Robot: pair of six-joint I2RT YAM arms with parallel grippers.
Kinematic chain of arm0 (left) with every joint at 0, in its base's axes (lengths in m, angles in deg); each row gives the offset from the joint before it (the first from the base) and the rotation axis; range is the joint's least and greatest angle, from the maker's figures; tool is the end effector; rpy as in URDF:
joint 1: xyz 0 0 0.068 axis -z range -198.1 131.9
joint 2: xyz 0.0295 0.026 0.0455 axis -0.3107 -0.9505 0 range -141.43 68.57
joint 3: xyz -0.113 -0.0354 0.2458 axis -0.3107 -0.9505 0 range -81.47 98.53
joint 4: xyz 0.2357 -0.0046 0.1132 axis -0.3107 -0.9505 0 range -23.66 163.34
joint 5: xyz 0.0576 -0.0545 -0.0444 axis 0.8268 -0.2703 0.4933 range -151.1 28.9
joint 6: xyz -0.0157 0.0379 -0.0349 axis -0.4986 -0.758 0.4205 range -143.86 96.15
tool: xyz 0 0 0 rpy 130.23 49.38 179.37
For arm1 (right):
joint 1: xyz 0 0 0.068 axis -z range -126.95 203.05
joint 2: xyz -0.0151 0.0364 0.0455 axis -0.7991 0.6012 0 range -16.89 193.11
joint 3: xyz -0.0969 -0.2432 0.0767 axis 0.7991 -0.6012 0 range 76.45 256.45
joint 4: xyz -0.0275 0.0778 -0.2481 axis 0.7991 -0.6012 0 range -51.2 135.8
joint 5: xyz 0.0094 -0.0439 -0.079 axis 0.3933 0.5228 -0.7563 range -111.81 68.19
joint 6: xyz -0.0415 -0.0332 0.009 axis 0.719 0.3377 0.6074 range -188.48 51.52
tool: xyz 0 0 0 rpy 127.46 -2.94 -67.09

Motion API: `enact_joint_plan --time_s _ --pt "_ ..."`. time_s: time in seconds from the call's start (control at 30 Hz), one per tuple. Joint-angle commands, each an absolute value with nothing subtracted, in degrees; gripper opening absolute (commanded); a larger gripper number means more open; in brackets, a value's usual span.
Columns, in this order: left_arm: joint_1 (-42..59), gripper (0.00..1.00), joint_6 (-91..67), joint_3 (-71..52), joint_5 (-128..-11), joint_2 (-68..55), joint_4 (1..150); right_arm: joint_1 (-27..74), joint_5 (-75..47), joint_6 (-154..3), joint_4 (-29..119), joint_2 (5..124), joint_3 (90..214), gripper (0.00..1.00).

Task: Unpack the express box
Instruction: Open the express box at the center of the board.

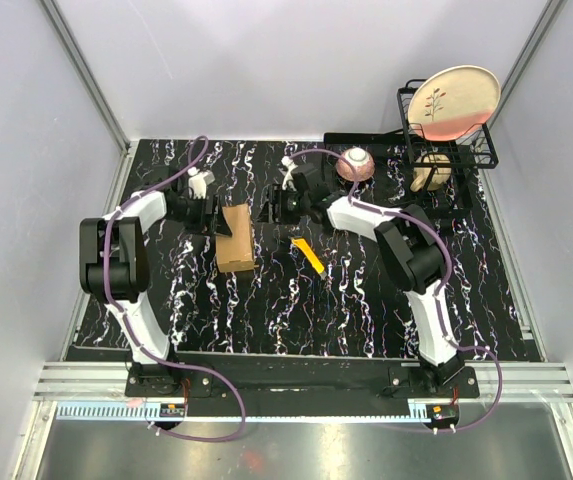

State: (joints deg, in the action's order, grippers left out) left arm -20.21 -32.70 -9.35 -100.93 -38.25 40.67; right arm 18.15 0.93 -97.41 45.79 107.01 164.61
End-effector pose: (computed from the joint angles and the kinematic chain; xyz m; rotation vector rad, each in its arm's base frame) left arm 0.3716 -0.0090 0.1826 0.3353 2.5406 -0.8730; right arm 0.3923 0.2904 0.1758 -0.3612 2.3160 1.0295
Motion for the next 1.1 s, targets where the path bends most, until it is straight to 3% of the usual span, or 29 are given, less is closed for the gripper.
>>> enact_joint_plan --time_s 0.0,0.33,0.57,1.07 --pt "-20.2 0.81 -31.7 -7.2 -104.7 -39.4 43.6 16.0 3.8 -99.5 50.4 109.9 170.9 0.61" --pt "-20.2 0.65 -31.9 -10.0 -105.1 -40.3 44.7 13.6 1.2 -97.7 50.0 110.7 168.8 0.57" --pt "-20.1 0.63 -32.6 -10.9 -104.3 -38.8 45.0 10.9 -9.5 -86.3 38.3 106.9 167.6 0.54" --pt "-18.7 0.62 -35.1 -12.7 -100.6 -36.8 45.0 10.4 -9.8 -85.1 38.6 103.7 163.8 0.49"
